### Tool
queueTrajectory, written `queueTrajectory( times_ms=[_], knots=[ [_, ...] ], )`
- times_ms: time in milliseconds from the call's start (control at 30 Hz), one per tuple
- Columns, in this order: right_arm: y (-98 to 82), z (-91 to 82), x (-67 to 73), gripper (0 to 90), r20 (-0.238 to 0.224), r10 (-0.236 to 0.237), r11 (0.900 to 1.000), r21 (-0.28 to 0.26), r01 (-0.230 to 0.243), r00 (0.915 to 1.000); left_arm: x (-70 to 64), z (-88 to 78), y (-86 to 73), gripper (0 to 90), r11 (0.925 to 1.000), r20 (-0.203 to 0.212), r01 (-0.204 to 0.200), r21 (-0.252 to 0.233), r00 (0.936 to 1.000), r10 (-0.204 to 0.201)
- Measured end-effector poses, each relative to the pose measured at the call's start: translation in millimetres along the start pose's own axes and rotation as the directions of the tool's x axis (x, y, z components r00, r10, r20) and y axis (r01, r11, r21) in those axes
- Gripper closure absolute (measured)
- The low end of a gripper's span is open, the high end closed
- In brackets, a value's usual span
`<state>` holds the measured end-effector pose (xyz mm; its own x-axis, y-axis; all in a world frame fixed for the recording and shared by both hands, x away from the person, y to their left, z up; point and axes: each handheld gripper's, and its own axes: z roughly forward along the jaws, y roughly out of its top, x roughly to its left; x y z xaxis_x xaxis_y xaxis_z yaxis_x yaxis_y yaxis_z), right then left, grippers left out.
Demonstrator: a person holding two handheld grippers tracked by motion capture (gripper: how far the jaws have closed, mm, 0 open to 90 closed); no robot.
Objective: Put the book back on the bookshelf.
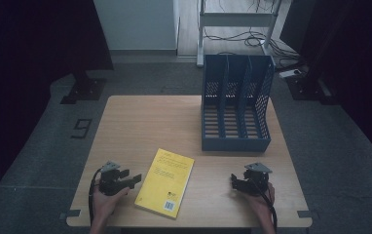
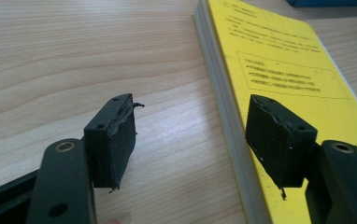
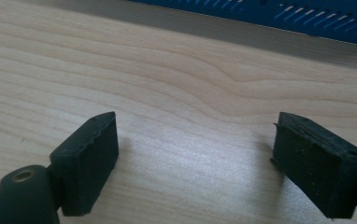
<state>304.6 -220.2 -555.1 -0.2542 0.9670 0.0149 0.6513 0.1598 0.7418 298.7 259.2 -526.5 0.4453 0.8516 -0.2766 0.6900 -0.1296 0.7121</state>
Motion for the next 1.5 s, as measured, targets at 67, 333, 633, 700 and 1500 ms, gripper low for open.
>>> queueTrajectory(
  times_ms=[67, 333, 633, 700, 1500],
  knots=[
    [-0.9, -1.2, 1.8, 15.8, -0.013, -0.009, 1.000, -0.005, 0.009, 0.9999, -1.2, 0.1, 0.7, 33.3, 1.0000, 0.004, -0.004, -0.004, 1.0000, 0.004],
    [3.4, -8.2, 11.5, 16.6, -0.034, -0.021, 0.998, -0.052, 0.019, 0.9992, -4.4, -0.3, 1.4, 34.1, 0.9992, 0.013, -0.010, -0.040, 0.9999, 0.011],
    [6.6, -16.7, 22.9, 18.4, -0.084, -0.033, 0.995, -0.100, 0.024, 0.9959, -13.0, 2.0, 4.9, 33.7, 0.9993, 0.085, -0.001, -0.038, 0.9964, 0.004],
    [7.6, -18.5, 25.6, 19.2, -0.096, -0.027, 0.994, -0.112, 0.016, 0.9950, -16.9, 2.8, 5.9, 33.7, 0.9993, 0.087, -0.015, -0.034, 0.9961, 0.017],
    [15.0, -8.8, 80.8, 19.7, -0.246, -0.074, 0.991, -0.129, 0.043, 0.9664, -34.6, 20.2, 3.7, 33.7, 0.9973, 0.093, -0.072, 0.016, 0.9932, 0.070]
  ],
)
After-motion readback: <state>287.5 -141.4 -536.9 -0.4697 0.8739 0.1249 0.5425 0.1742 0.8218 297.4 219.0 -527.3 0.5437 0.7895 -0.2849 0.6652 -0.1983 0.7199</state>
